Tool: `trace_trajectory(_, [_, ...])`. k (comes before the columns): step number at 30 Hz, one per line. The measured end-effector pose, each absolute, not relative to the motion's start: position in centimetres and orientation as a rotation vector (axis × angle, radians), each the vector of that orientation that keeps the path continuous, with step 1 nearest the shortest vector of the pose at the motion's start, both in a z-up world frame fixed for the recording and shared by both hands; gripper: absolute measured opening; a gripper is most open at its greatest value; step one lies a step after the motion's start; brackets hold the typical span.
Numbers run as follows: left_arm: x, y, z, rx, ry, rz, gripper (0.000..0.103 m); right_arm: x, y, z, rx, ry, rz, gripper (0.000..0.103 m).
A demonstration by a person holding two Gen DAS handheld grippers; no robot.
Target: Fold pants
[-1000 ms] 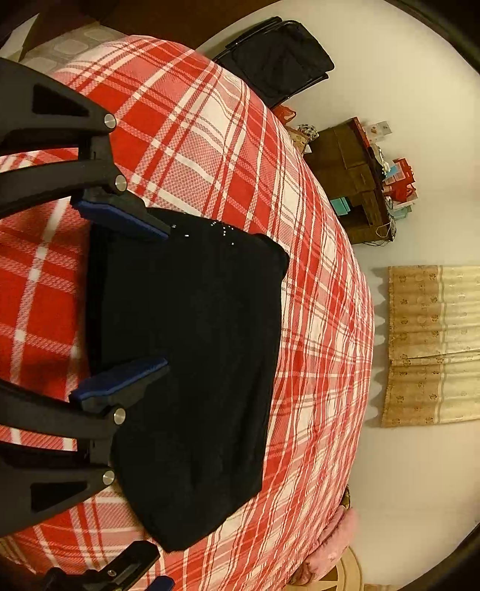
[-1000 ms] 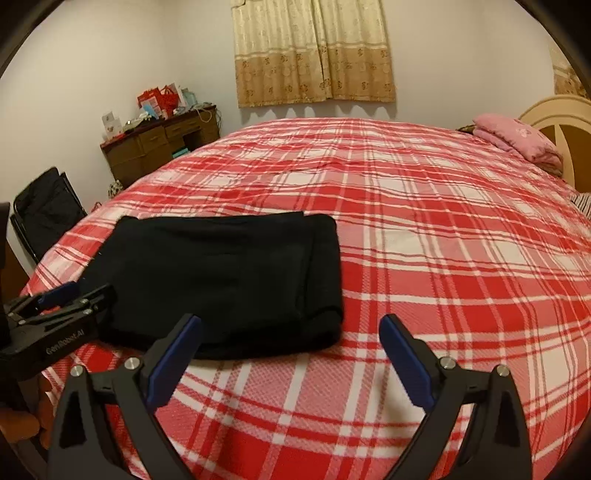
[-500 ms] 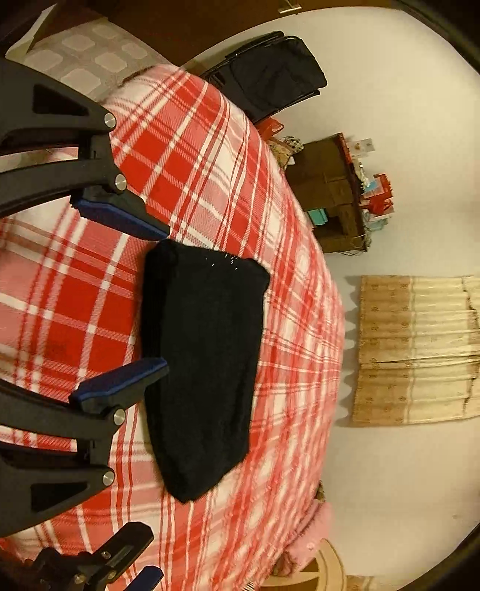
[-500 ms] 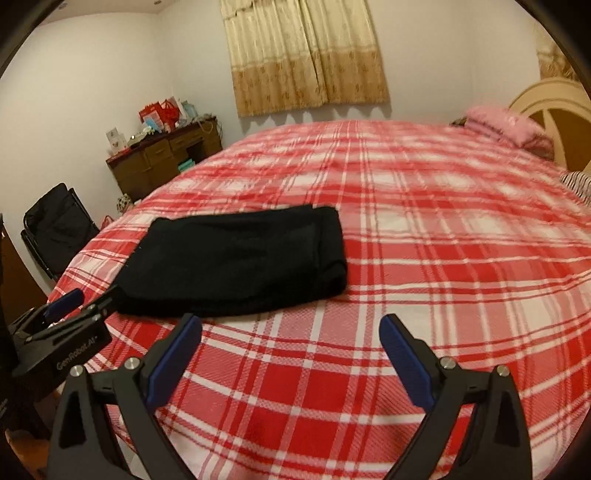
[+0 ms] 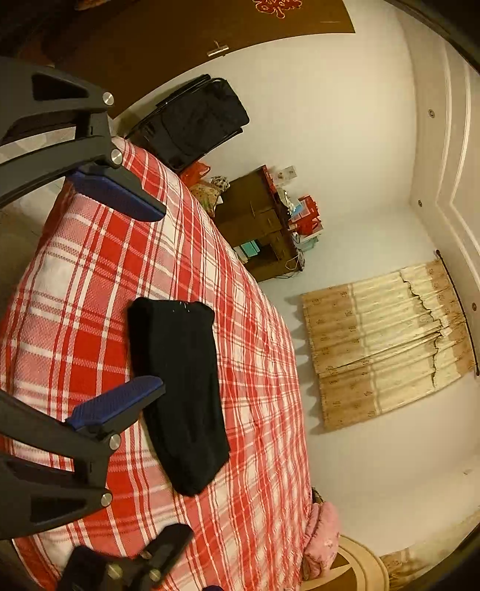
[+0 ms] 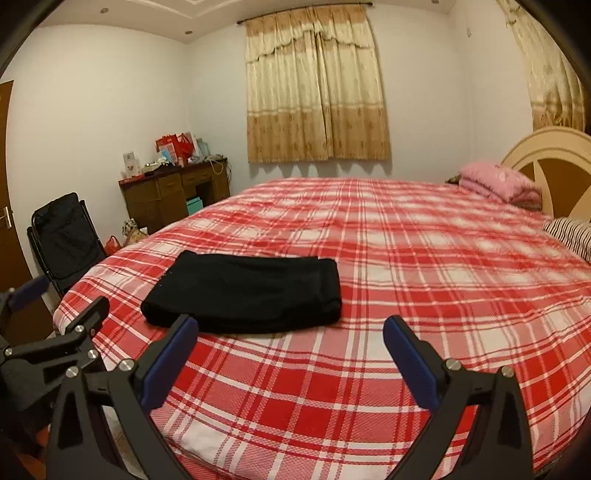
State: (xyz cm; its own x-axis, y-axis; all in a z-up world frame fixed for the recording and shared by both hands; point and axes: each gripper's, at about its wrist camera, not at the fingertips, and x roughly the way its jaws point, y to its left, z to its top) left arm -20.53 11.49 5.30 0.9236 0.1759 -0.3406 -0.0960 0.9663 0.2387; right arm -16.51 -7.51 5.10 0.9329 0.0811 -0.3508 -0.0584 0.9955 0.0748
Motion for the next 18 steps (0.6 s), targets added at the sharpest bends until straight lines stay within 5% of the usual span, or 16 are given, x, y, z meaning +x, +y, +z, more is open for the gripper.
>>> trace_trajectory(18, [-20.7,11.6,5.9,0.151,0.415,0.037,0.087,-18.5,-8.6,5.9,0.083,0.292,0.042,0.103])
